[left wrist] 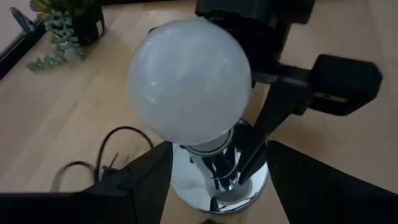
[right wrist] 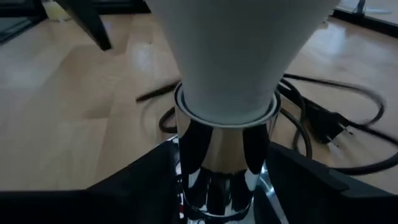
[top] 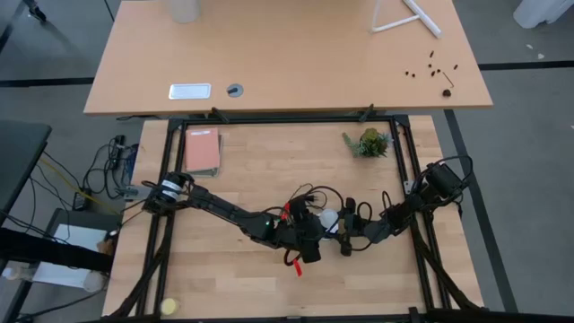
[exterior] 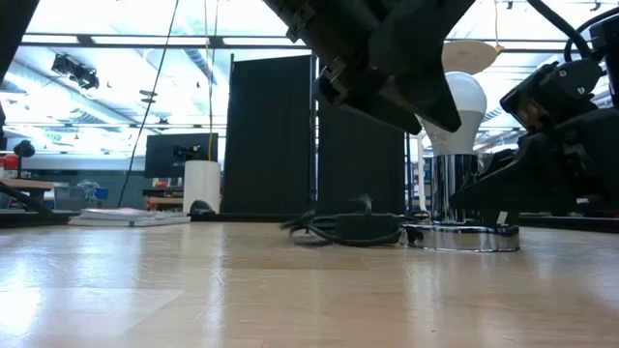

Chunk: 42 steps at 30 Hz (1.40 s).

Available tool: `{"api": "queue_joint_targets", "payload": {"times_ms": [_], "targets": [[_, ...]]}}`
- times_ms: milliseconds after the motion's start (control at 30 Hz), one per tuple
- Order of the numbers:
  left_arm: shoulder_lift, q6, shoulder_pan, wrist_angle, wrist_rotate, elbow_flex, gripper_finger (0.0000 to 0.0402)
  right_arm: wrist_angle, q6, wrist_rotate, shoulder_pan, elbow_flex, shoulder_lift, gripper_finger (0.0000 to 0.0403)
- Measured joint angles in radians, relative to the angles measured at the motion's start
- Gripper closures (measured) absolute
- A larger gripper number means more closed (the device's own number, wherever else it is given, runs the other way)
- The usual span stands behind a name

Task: Screw lightbulb
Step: Insert the white lightbulb into the silver lamp

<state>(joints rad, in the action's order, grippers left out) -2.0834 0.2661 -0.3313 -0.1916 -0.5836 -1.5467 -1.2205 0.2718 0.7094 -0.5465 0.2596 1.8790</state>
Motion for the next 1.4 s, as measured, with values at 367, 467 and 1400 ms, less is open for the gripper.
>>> {"api": "queue_joint_targets", "payload": {"times_ms": [367, 467, 1400], "targets": [[0.0, 0.029, 0.0, -0.053, -0.017, 0.0, 0.014, 0.002, -0.012, -0.003, 0.001, 0.0, 0.0, 0.0217], [0.0, 0.029, 0.0, -0.082, -0.017, 0.0, 0.014, 0.002, -0.013, -0.003, 0.002, -0.001, 0.0, 0.0215], [0.005, -0.207, 0.073, -0.623, 0.216, -0.404, 0.0136, 0.026, -0.018, -0.003, 0.008, -0.001, -0.003, 0.0218]]}}
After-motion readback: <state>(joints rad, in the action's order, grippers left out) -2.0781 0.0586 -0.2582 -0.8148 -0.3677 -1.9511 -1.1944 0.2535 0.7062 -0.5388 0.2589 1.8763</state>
